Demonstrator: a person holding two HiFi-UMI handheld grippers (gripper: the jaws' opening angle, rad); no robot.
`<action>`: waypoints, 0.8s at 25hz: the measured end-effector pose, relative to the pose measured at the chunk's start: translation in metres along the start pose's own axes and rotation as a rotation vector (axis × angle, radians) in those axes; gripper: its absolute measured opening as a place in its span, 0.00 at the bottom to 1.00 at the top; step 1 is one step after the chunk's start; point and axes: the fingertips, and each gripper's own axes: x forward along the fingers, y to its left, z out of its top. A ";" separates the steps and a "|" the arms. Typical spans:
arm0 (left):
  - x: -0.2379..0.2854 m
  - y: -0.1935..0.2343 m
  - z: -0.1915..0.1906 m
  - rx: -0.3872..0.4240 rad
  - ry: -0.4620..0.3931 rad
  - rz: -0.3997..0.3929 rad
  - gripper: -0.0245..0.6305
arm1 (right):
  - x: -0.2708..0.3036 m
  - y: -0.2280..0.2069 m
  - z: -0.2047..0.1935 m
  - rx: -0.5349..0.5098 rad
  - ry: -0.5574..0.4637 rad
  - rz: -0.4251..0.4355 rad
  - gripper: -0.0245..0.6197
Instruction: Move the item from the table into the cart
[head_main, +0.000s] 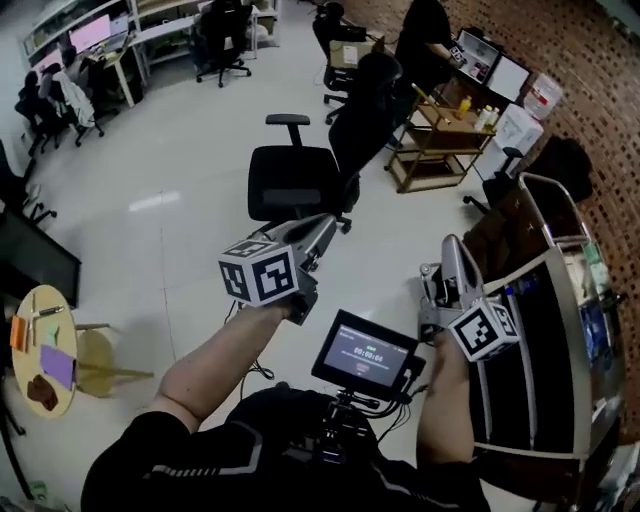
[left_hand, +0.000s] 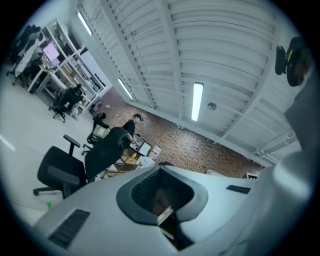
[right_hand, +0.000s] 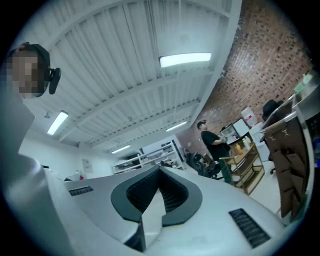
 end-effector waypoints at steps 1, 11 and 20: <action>-0.025 0.023 0.015 0.010 -0.020 0.039 0.04 | 0.024 0.026 -0.015 -0.009 0.022 0.043 0.04; -0.235 0.159 0.121 0.087 -0.252 0.463 0.04 | 0.190 0.238 -0.132 -0.009 0.216 0.520 0.04; -0.438 0.209 0.166 0.173 -0.424 0.825 0.04 | 0.254 0.446 -0.221 -0.044 0.329 0.914 0.04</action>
